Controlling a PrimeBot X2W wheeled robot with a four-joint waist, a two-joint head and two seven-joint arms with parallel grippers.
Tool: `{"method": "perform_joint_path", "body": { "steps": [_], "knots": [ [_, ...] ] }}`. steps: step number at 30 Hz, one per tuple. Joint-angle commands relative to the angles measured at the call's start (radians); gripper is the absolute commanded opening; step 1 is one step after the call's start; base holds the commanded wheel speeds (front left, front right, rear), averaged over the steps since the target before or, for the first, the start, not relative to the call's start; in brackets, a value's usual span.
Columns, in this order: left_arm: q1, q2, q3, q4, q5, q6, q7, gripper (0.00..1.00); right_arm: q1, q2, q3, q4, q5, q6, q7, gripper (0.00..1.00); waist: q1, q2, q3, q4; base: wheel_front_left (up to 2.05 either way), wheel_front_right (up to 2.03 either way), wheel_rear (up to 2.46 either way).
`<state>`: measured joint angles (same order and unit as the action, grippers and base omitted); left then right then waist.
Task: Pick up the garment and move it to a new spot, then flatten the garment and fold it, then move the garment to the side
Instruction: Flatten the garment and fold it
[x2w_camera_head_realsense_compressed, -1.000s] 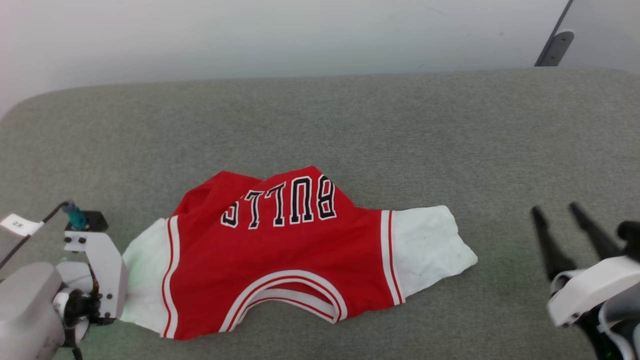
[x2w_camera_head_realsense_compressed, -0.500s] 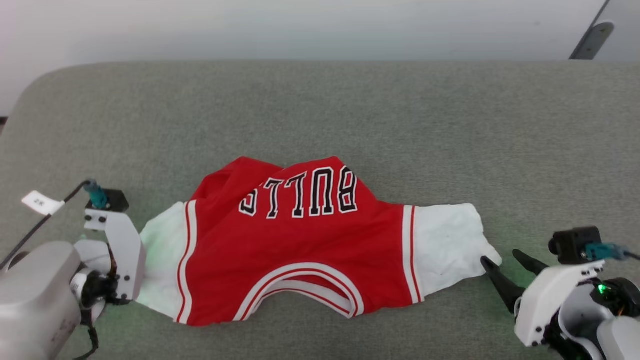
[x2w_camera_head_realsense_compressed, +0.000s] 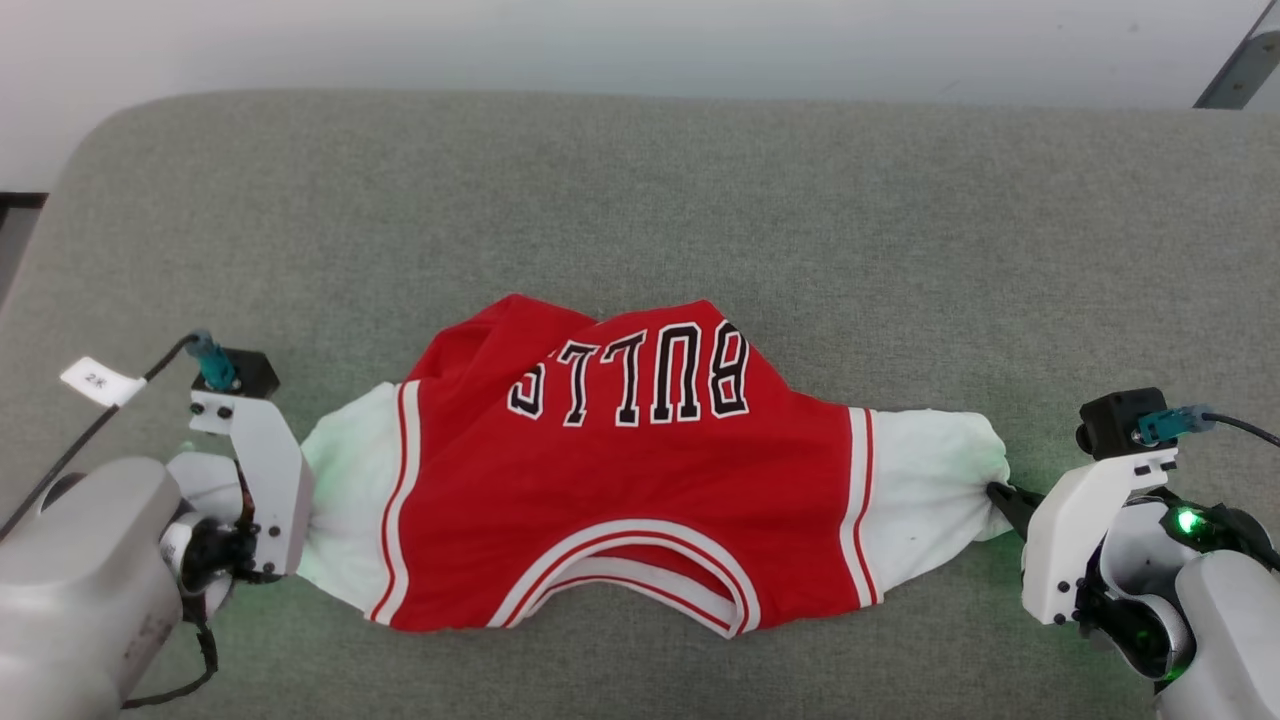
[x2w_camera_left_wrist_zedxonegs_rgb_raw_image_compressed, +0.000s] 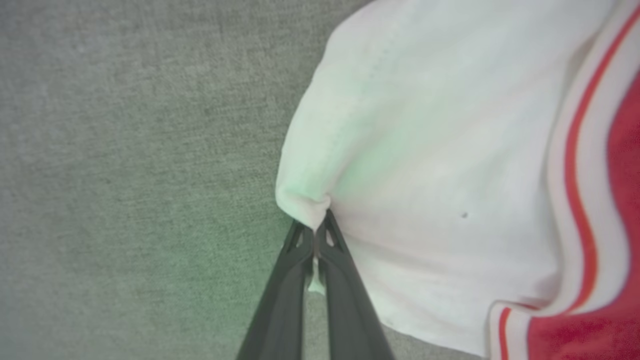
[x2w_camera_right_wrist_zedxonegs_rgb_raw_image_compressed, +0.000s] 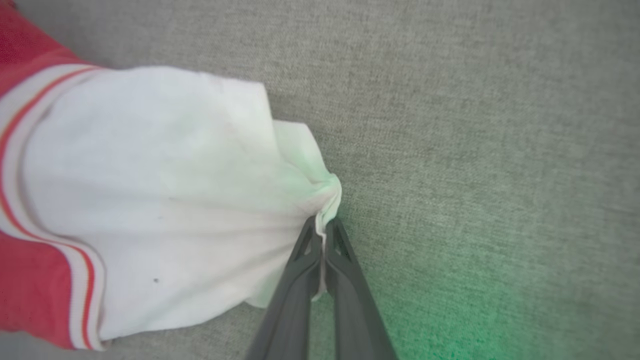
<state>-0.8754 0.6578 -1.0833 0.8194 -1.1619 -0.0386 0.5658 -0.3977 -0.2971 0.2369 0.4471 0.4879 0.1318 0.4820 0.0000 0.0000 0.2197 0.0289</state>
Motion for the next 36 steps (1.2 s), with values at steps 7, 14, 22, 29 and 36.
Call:
{"method": "perform_joint_path", "body": {
  "steps": [7, 14, 22, 29, 36],
  "knots": [
    [-0.081, 0.005, -0.002, -0.021, 0.012, -0.025, 0.038, 0.0, -0.05, -0.027, -0.042, -0.047, 0.139, -0.002, 0.069, 0.0, 0.0, 0.0, -0.067, 0.017, 0.0, 0.0, 0.0],
    [-0.216, 0.003, 0.009, -0.082, 0.038, -0.043, 0.066, 0.0, -0.135, -0.068, -0.108, -0.159, 0.209, -0.002, 0.128, 0.0, 0.0, 0.0, -0.156, 0.027, 0.0, 0.0, 0.0],
    [-0.376, -0.024, 0.052, -0.107, 0.044, -0.065, 0.043, 0.0, -0.278, -0.045, -0.157, -0.217, 0.204, -0.002, 0.135, 0.0, 0.0, 0.0, -0.227, 0.029, 0.0, 0.0, 0.0],
    [-0.547, -0.061, 0.075, -0.08, 0.097, -0.073, -0.018, 0.0, -0.469, -0.031, -0.162, -0.201, 0.157, -0.002, 0.053, 0.0, 0.0, 0.0, -0.243, 0.019, 0.0, 0.0, 0.0],
    [-0.657, -0.099, 0.087, -0.007, 0.141, -0.076, -0.095, 0.0, -0.64, -0.008, -0.128, -0.102, 0.188, -0.002, -0.035, 0.0, 0.0, 0.0, -0.233, 0.001, 0.0, 0.0, 0.0]
  ]
}}
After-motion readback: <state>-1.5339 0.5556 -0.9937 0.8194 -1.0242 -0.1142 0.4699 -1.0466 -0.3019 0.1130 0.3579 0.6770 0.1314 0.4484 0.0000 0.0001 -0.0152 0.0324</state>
